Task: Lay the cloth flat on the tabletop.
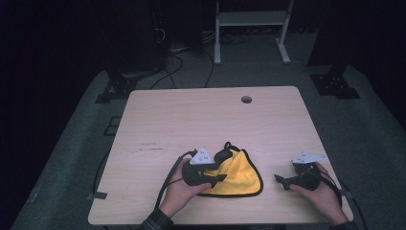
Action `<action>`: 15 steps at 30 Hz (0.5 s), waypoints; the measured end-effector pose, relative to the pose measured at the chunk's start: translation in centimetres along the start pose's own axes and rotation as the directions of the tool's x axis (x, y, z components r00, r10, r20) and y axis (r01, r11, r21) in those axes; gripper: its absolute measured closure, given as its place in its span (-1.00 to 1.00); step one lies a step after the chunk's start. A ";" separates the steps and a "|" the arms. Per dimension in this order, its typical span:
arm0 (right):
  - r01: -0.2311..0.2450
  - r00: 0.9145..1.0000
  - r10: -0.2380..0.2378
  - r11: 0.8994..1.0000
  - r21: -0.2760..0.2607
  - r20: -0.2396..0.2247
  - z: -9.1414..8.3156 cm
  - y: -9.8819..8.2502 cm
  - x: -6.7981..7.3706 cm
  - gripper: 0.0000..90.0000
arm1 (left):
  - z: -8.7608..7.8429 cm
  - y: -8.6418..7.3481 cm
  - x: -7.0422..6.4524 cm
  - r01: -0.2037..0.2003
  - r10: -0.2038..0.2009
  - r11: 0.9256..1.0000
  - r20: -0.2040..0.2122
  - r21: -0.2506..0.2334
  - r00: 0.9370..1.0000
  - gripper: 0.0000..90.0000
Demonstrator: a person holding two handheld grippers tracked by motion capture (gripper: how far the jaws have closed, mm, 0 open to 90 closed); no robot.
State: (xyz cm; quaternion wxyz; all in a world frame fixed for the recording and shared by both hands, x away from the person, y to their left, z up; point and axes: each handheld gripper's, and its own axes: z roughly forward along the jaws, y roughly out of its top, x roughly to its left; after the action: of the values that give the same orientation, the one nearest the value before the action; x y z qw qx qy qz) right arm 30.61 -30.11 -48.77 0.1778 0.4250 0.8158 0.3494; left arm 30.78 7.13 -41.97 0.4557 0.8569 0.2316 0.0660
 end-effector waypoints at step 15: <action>0.001 1.000 -0.001 1.000 0.000 0.000 0.0 0.0 0.0 -0.90 | 4.3 2.3 3.3 0.051 -0.051 0.998 0.009 0.038 0.999 0.44</action>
State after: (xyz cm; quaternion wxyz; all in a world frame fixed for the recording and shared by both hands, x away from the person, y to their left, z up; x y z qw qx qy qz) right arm 30.60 -30.12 -48.76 0.1778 0.4248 0.8160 0.3494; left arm 35.83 4.32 -42.94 0.4421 0.8596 0.2522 0.0456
